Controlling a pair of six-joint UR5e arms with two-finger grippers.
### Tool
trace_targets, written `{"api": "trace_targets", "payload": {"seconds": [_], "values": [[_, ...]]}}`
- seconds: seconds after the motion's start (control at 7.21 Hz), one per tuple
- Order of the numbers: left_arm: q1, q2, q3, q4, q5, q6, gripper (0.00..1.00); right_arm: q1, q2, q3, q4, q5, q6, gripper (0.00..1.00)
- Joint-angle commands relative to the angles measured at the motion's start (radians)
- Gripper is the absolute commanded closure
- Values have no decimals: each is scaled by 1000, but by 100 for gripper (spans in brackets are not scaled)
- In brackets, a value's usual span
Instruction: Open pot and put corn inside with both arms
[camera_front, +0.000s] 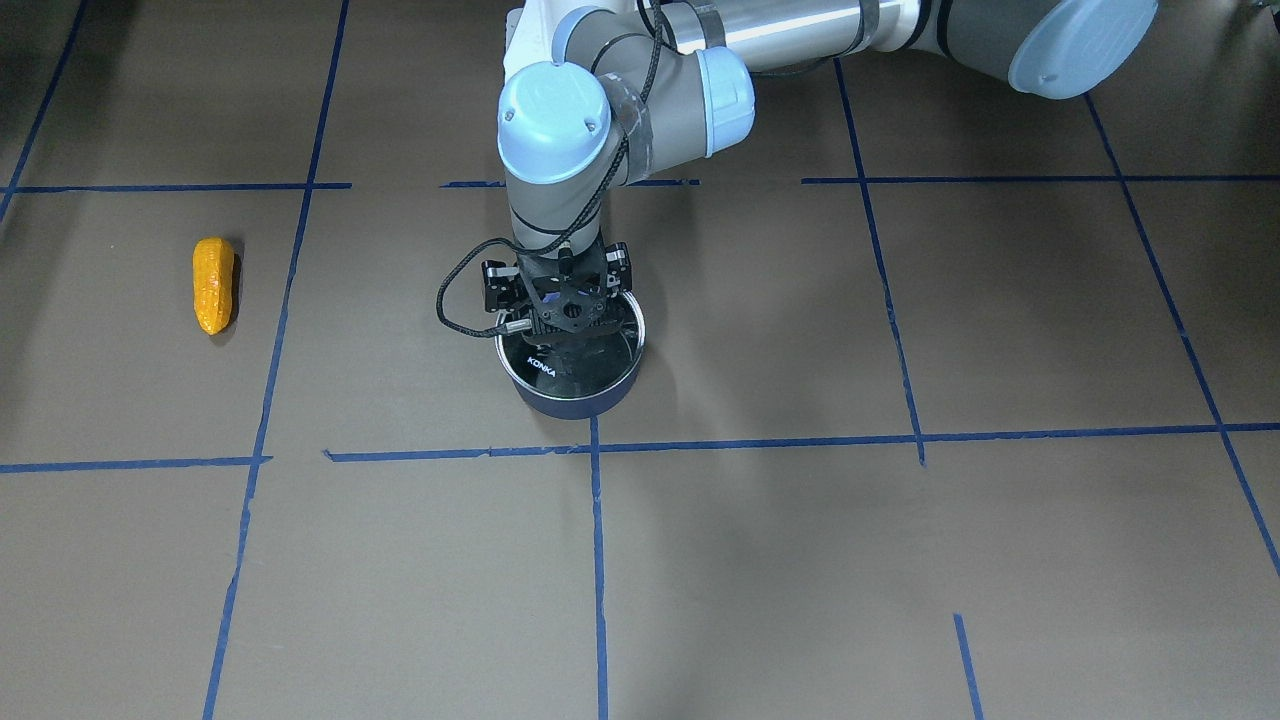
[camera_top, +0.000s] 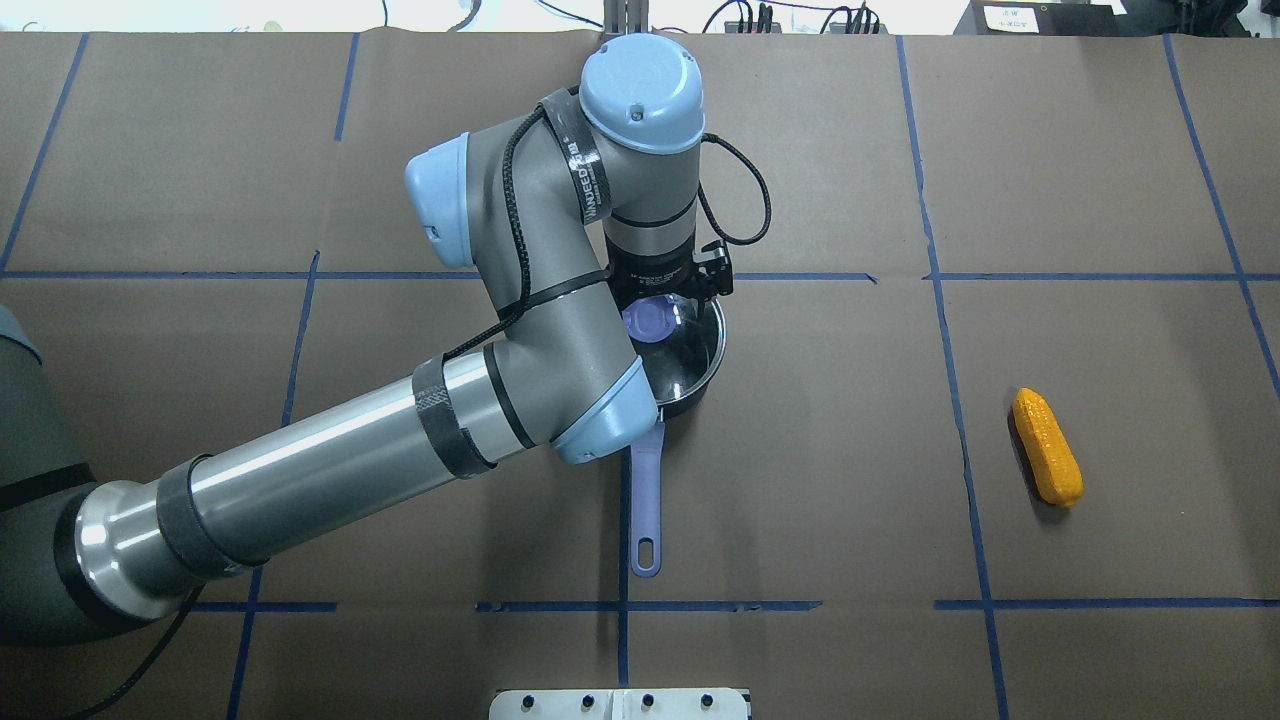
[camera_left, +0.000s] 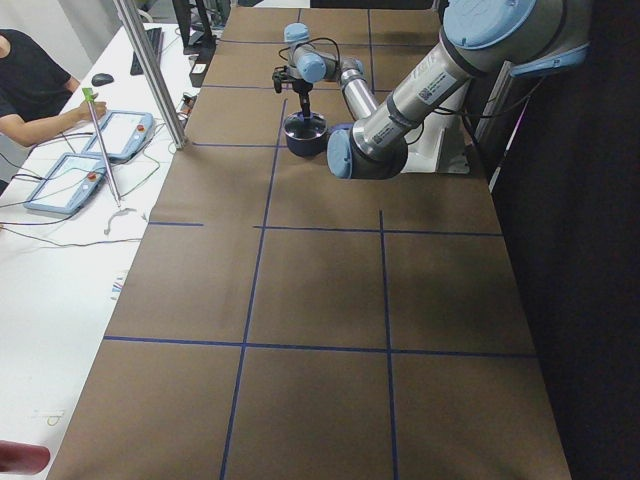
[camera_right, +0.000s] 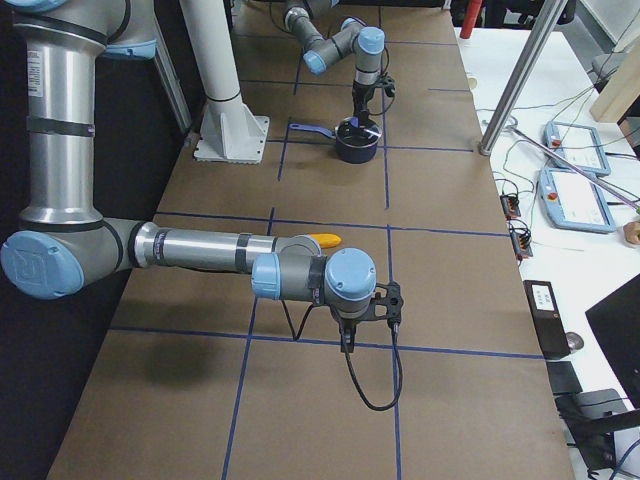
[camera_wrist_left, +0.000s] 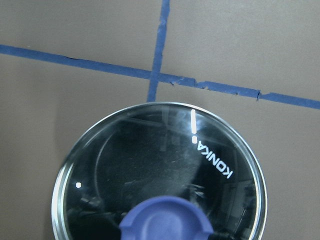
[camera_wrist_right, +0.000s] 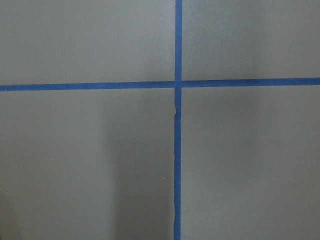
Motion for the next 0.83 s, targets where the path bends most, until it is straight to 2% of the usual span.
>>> {"api": "trace_targets", "payload": {"seconds": [0.0,0.14,0.28,0.42,0.69], "values": [[1,4,9,-8,0,-3,0,-1,1,-2,-1,0,0,0],[1,5,9,-8,0,-3,2,-1,1,0,0,0,2,0],[1,7,9,-8,0,-3,13,-1,1,0,0,0,0,0],[1,13,5,-10,-1,3,29,1,3,0,-1,0,2,0],[1,13,-13,-5,-1,0,71,-1,6,0,0,0,2,0]]}}
